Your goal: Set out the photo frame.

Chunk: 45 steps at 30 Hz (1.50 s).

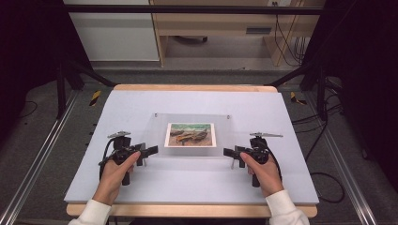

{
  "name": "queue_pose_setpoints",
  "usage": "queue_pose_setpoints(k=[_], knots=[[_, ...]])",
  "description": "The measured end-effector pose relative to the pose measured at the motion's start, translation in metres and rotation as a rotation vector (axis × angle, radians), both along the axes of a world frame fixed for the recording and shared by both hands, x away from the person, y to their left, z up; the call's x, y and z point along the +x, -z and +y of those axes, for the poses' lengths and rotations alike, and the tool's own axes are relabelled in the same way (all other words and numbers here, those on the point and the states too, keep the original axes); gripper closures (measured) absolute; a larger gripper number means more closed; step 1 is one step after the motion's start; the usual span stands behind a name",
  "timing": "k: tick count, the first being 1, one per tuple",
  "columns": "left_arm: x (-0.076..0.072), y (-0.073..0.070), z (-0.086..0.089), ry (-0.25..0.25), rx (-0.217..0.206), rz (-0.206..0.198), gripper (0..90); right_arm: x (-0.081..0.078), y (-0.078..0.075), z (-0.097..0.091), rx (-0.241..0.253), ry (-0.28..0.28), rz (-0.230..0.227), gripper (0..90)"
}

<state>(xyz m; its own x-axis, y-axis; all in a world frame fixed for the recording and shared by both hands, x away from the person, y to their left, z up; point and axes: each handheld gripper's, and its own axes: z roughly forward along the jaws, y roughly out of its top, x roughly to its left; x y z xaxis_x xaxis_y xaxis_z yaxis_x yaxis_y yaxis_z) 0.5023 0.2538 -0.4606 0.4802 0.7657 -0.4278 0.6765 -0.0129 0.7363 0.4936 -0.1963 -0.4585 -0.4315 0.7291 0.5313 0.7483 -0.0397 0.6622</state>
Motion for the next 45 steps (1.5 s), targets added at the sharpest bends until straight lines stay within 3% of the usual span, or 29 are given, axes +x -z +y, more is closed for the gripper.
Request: queue_pose_setpoints(k=[15, 26, 32, 45], knots=[[-0.001, -0.002, 0.001, -0.007, 0.004, 0.013, 25.4, 0.001, -0.001, -0.001, -0.009, -0.014, 0.001, 31.0], [-0.003, -0.005, -0.003, -0.006, 0.021, 0.001, 25.4, 0.0, -0.004, -0.002, -0.027, -0.017, -0.006, 31.1], [-0.004, -0.007, -0.009, -0.001, 0.039, -0.011, 25.4, -0.001, -0.006, -0.005, -0.042, 0.008, -0.024, 33.0], [-0.002, -0.006, -0.01, -0.001, 0.027, -0.015, 25.3, -0.001, -0.008, -0.007, -0.044, 0.016, -0.036, 33.7]])
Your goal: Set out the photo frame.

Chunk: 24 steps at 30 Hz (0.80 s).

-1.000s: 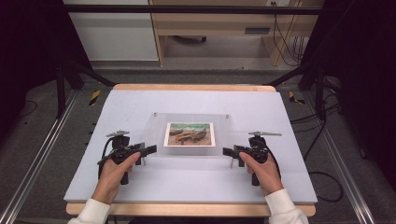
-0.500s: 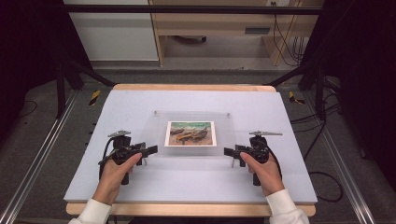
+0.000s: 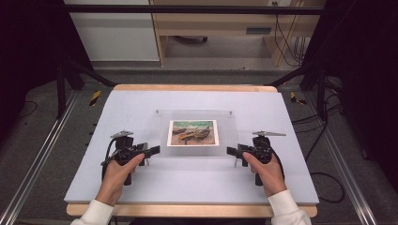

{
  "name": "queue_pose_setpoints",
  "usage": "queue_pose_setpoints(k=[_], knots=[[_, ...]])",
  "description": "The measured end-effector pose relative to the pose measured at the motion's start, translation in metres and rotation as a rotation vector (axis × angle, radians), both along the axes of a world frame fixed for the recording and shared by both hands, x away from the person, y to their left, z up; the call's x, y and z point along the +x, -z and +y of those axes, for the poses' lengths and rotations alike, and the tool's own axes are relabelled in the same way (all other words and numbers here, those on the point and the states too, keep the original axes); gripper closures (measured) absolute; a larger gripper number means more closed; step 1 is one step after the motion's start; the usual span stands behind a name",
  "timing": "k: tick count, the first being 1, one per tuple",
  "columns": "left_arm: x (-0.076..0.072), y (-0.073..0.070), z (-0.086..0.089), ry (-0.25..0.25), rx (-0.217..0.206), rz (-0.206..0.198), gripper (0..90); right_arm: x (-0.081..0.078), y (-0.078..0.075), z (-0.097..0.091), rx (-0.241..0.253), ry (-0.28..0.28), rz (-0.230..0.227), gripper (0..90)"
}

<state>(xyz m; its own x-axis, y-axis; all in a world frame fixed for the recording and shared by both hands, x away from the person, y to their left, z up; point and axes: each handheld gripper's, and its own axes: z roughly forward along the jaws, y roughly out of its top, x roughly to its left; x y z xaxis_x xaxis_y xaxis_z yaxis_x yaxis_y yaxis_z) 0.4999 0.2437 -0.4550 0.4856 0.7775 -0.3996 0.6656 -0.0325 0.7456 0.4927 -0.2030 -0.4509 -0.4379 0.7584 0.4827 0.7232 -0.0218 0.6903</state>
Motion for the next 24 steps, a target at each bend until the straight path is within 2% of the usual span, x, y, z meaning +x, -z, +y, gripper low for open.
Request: queue_pose_setpoints(k=[15, 21, 24], knots=[[0.005, -0.001, -0.004, 0.0, 0.006, -0.014, 25.3, 0.003, -0.001, -0.002, -0.008, 0.006, -0.02, 33.8], [0.02, -0.002, -0.008, -0.004, 0.006, -0.027, 25.3, 0.013, -0.002, -0.004, -0.013, 0.014, -0.022, 33.8], [0.031, -0.001, -0.01, -0.003, 0.006, -0.023, 25.3, 0.024, -0.004, -0.005, -0.029, 0.015, -0.029, 33.8]])
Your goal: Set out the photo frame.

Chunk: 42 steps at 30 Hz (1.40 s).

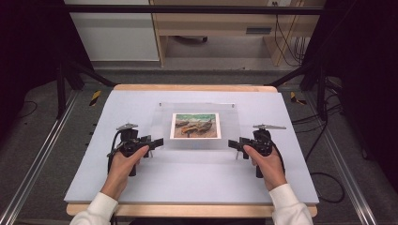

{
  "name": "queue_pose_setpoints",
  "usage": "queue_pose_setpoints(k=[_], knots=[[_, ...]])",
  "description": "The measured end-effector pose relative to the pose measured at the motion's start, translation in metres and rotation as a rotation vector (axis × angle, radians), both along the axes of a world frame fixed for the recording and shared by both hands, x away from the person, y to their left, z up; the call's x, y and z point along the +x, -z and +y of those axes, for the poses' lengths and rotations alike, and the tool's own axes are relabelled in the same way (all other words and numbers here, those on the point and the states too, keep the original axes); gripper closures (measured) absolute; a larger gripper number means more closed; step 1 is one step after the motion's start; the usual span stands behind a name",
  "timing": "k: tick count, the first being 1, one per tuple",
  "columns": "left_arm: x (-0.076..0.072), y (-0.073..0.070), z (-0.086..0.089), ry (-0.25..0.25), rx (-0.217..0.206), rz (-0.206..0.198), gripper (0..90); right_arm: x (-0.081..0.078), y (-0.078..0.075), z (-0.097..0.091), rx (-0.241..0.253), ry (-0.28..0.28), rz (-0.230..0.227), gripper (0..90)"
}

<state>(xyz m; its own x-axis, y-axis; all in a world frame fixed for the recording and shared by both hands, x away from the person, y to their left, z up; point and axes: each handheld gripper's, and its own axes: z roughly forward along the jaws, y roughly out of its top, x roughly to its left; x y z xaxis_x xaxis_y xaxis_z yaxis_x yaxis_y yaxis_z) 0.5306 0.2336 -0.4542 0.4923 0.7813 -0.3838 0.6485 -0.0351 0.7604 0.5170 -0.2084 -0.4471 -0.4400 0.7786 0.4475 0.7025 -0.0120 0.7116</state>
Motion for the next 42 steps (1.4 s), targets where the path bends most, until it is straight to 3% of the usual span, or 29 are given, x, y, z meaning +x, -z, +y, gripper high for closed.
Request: queue_pose_setpoints(k=[15, 29, 42], knots=[[0.005, 0.001, -0.001, -0.011, 0.01, -0.025, 25.3, 0.01, 0.004, 0.0, 0.002, 0.003, -0.004, 33.8], [-0.002, 0.001, -0.004, -0.021, 0.014, -0.04, 25.5, 0.004, 0.003, 0.0, -0.01, 0.001, -0.024, 33.8], [-0.013, -0.002, -0.006, -0.023, 0.042, -0.073, 27.3, -0.005, 0.0, 0.003, -0.066, -0.018, -0.069, 33.9]])
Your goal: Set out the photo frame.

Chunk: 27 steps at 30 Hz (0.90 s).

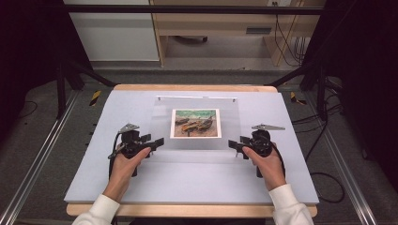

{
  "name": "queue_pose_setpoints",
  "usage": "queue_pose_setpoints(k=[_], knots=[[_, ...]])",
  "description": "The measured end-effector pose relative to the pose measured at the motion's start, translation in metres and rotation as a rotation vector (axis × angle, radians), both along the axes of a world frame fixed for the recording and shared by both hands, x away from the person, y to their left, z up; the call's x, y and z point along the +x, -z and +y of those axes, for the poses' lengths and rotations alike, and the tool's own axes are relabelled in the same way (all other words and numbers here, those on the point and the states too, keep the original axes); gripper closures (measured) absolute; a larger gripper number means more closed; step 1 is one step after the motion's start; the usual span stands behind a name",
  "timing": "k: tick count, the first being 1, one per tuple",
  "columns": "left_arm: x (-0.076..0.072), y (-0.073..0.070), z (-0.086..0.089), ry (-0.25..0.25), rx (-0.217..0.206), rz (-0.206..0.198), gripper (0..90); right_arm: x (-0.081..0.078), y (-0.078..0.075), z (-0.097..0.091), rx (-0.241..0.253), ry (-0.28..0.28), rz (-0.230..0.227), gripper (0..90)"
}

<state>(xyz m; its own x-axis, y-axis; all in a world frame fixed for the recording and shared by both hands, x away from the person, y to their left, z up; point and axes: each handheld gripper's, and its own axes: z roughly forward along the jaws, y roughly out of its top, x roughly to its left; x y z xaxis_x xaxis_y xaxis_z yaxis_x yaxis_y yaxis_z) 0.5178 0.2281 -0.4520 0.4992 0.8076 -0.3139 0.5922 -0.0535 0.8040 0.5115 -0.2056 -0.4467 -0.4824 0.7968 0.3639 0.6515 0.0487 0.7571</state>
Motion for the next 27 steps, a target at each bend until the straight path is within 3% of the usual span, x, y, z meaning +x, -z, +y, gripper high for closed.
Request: queue_pose_setpoints(k=[27], knots=[[-0.021, -0.004, 0.0, -0.006, 0.048, -0.041, 34.1, -0.02, -0.006, 0.003, -0.099, -0.018, -0.061, 38.7]])
